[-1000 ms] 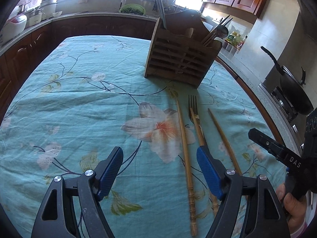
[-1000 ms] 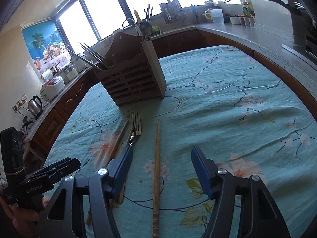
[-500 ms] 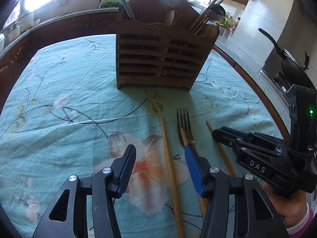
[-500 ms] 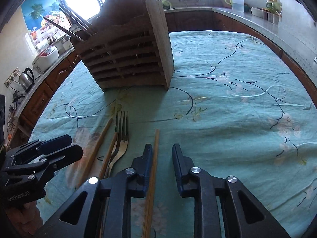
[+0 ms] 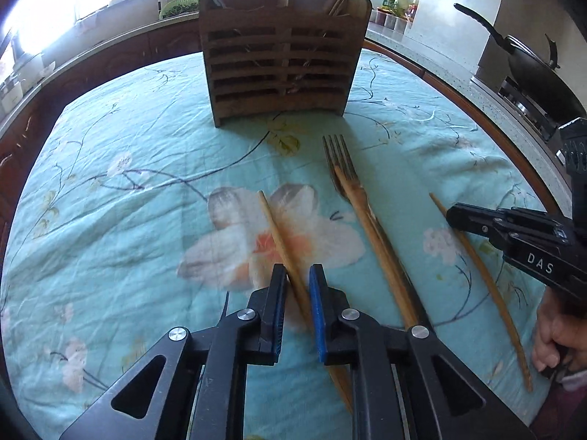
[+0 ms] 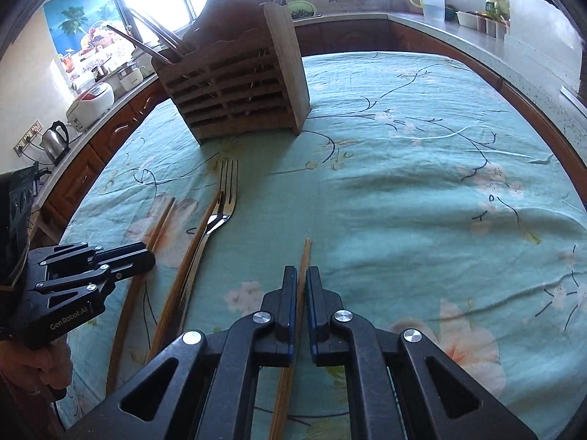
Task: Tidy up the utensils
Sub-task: 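Grasp a wooden chopstick with the left tool while the right tool grasps another wooden chopstick, then lift both wooden chopsticks and carry them over the wooden holder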
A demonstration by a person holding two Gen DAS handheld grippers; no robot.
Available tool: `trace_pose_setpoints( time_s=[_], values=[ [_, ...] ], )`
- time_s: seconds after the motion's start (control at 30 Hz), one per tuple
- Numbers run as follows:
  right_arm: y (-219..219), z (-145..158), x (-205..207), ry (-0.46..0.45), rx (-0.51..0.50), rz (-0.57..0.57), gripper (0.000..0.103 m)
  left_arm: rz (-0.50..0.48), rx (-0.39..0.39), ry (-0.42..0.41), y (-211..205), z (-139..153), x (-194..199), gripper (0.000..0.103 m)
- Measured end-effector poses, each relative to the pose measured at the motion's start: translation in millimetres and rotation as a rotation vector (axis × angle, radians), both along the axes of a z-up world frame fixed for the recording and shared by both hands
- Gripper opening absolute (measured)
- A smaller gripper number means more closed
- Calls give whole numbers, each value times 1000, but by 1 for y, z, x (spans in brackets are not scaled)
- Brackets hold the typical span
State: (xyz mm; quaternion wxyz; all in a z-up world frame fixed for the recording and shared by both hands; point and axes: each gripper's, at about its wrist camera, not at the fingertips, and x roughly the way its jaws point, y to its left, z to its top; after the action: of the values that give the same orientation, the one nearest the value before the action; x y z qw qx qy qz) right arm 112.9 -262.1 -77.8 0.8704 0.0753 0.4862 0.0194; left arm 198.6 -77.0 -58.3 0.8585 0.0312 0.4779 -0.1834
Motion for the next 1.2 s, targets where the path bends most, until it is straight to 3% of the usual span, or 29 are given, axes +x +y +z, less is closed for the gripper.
trace_pose_setpoints(
  time_s=[0.23,0.47,0.53,0.63,0.67,0.8,0.97,1.2],
  values=[
    [9,1,3,5,-38,2,12,92,-65,55,11,4,18,16],
    [16,-3,13,10,-88,9,17,91,-25,31,-2,3,34,17],
    [19,-5,15,2,-114,13,17,83,-7,4,-7,0,34,12],
    [25,-6,14,-6,-159,18,15,79,12,-22,-10,-2,31,6],
    [24,-5,14,-7,-162,12,6,79,4,-18,-9,-3,31,6],
    [16,0,11,-9,-101,-10,5,84,-48,1,2,3,25,4],
    [12,34,-4,-88,-16,-17,5,93,-158,-33,25,30,3,4],
    [13,105,-28,-263,33,-14,5,76,-283,-158,65,94,-38,4]
  ],
)
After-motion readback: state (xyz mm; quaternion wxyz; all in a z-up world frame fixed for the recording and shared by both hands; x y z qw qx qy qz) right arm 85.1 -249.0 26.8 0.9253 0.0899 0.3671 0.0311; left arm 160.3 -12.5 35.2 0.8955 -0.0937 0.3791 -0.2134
